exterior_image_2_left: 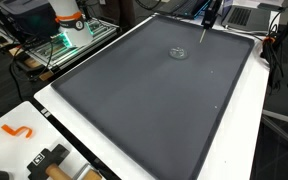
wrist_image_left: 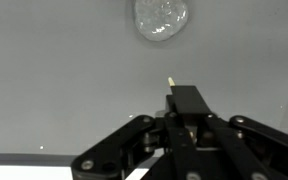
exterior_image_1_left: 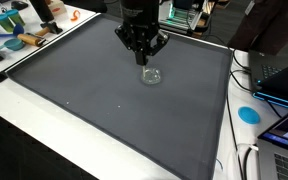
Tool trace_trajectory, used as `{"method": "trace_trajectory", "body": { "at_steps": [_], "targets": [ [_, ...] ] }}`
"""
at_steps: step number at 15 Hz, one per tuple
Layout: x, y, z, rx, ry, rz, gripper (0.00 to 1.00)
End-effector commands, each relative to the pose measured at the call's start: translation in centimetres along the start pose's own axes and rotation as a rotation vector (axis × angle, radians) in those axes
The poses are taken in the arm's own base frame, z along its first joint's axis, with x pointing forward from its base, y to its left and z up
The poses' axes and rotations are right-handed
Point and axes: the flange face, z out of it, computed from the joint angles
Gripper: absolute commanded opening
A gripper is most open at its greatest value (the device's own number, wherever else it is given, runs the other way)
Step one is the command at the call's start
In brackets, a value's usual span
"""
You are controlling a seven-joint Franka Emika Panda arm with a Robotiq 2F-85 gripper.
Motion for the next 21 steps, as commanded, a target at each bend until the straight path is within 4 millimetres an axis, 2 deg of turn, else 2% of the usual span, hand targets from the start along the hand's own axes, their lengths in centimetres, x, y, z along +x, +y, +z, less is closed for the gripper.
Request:
{"method": "trace_trajectory", "body": {
  "at_steps": [1,9,15,21],
  "targets": [
    [-2.5,2.9,0.1,0.097,0.009,0.013,0.03],
    [-5.4,8.1,0.8,0.248,0.05,0.04,0.03],
    [-7.6,10.3,0.8,0.34,0.096,0.05,0.03],
    [-9.8,11.4,0.8,0.37,0.144,0.044,0.03]
  ]
}}
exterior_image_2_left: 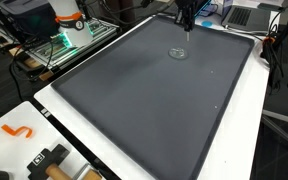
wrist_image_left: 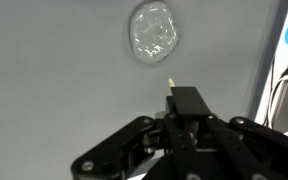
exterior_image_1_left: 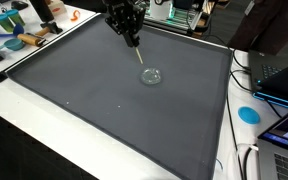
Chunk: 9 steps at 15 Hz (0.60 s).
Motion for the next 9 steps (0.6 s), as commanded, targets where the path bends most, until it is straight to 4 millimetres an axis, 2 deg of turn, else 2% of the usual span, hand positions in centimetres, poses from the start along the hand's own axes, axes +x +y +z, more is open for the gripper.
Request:
{"method": "trace_trajectory", "body": {
  "at_steps": [1,9],
  "targets": [
    [-2.3,0.6,-0.6,0.025,0.036,-0.009,0.03],
    [-4.8,1.3,-1.0,0.059,0.071,-0.005,0.03]
  ]
}}
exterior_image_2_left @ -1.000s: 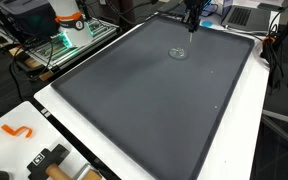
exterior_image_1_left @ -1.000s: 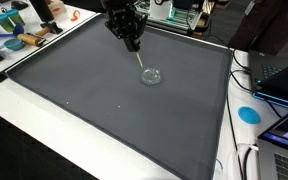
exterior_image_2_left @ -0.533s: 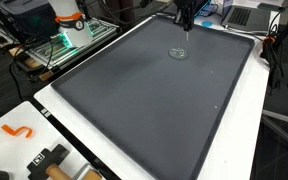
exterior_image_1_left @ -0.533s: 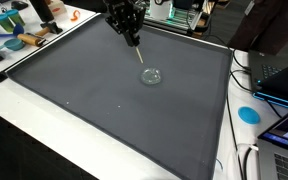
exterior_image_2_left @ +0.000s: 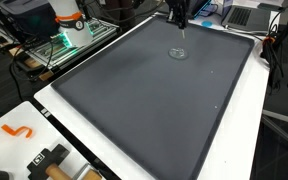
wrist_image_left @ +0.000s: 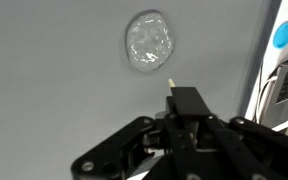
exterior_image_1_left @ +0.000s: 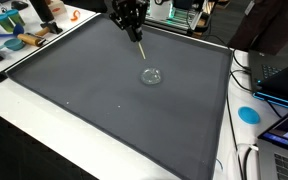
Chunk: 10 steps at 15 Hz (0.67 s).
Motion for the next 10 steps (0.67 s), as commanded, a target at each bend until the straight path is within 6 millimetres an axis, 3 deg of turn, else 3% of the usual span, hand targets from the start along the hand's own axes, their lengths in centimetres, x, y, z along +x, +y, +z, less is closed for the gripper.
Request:
{"method": "trace_trajectory", "body": {
  "at_steps": [1,10],
  "targets": [
    [-1.9,0.5,-0.6,0.015,0.032,-0.002,0.03],
    [-3.3,0.1,-1.1,0.033,0.065,-0.014,0.03]
  ]
}}
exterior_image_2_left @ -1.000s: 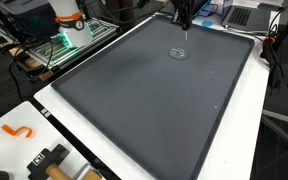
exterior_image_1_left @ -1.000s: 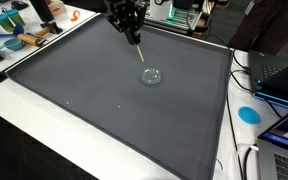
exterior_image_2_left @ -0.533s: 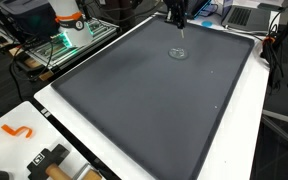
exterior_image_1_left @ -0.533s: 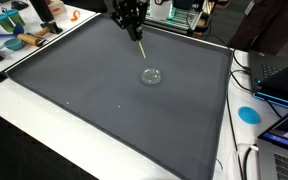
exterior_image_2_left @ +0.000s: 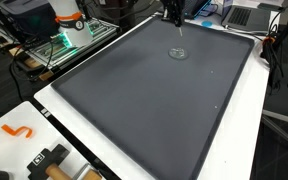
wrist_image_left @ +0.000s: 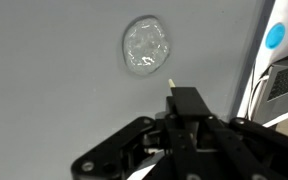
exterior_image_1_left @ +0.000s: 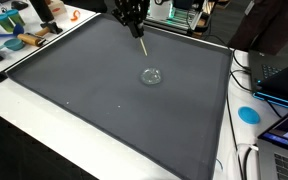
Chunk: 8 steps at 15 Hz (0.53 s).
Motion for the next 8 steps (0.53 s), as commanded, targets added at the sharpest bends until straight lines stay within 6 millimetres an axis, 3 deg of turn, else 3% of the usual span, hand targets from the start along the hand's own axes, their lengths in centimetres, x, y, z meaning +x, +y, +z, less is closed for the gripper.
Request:
{"method": "trace_trajectory", "body": {
  "at_steps": [1,8],
  "targets": [
    [-1.4,-0.2,-0.6,0.007,0.031,-0.008,0.03],
    [-1.7,-1.4,-1.1,0.002,0.047,-0.027,0.03]
  ]
}}
